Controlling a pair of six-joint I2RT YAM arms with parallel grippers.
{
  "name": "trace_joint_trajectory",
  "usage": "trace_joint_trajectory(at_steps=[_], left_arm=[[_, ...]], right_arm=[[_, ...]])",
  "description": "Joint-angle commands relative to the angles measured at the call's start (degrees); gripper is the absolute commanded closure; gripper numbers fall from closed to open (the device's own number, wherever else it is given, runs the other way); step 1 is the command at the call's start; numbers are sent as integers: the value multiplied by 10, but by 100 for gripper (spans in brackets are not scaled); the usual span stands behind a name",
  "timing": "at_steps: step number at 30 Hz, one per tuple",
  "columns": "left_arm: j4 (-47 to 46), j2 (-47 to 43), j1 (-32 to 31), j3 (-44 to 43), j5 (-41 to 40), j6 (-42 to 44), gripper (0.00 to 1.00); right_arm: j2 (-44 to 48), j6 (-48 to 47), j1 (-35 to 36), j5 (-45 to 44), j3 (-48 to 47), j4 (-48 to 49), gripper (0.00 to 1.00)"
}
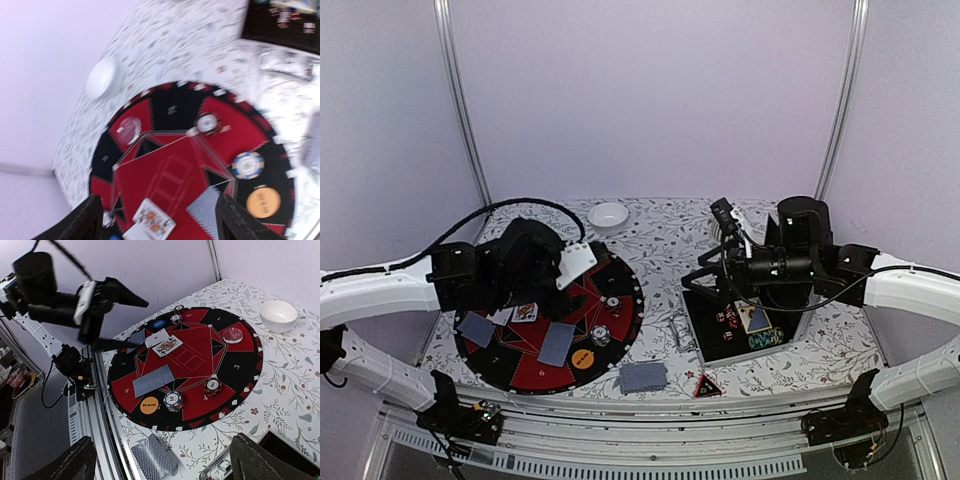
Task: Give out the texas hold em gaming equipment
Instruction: Pick up the poker card from the face-down deck piles.
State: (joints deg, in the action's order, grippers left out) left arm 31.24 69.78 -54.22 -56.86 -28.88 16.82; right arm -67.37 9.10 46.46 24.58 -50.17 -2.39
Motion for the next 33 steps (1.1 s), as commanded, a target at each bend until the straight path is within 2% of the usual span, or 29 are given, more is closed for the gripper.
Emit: trace_joint_trajectory(at_steps=[1, 7, 8, 10, 12, 19, 23, 30, 33], left_arm=[[-40, 6, -130, 44, 121, -57, 20], [-232, -10, -184, 141, 219, -75, 16], [-250, -5, -186, 150, 225, -73, 10], [-281, 13, -188, 164, 225, -73, 6], [-294, 44, -188, 169, 241, -74, 2], [-347, 127, -188, 193, 275, -79, 2], [-374, 153, -187, 202, 271, -86, 2], [-385, 202, -180, 189, 265, -90, 3], [-380, 198, -171, 194, 285, -92, 5]], right_arm=[[-36, 88, 12, -12, -15, -24, 13], [-114, 182, 35, -24, -12, -69, 37], [-129, 195, 41, -25, -10, -72, 42], [-156, 208, 53, -23, -8, -79, 47], [-177, 218, 72, -33, -6, -80, 48], [-245, 252, 116, -31, -10, -71, 40], [-269, 266, 128, -33, -6, -72, 41], [-319, 260, 136, -24, -27, -68, 64], [-325, 260, 136, -23, -27, -65, 67]])
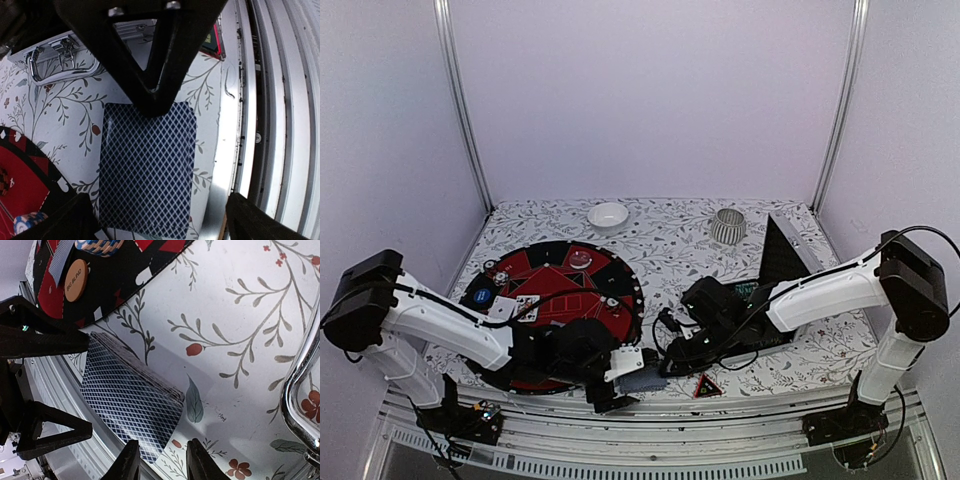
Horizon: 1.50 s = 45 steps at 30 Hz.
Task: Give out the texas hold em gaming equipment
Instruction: Pick up the poker card from the face-down deck piles.
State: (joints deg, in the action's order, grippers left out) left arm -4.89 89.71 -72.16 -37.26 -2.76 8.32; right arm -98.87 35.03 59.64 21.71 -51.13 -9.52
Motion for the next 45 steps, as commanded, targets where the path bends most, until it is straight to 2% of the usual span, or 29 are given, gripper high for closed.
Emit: trace_joint_trajectory(at_steps=[1, 9, 15, 24, 45], left_arm=[[-15, -1, 12, -2, 27, -6, 6], [26, 27, 42, -24, 62, -20, 12], [32, 40, 55, -29, 82, -17, 15], [34, 36, 56, -30, 85, -21, 15], [23, 17, 57, -18, 90, -16, 12]], right_arm=[[-13, 1, 4, 5, -17, 7, 67], [-43, 6, 4, 12, -22, 32, 72], [-40, 7, 1, -4, -15, 30, 86], [-8, 5, -6, 10, -5, 34, 96], [63, 11, -43, 55, 41, 53, 98]])
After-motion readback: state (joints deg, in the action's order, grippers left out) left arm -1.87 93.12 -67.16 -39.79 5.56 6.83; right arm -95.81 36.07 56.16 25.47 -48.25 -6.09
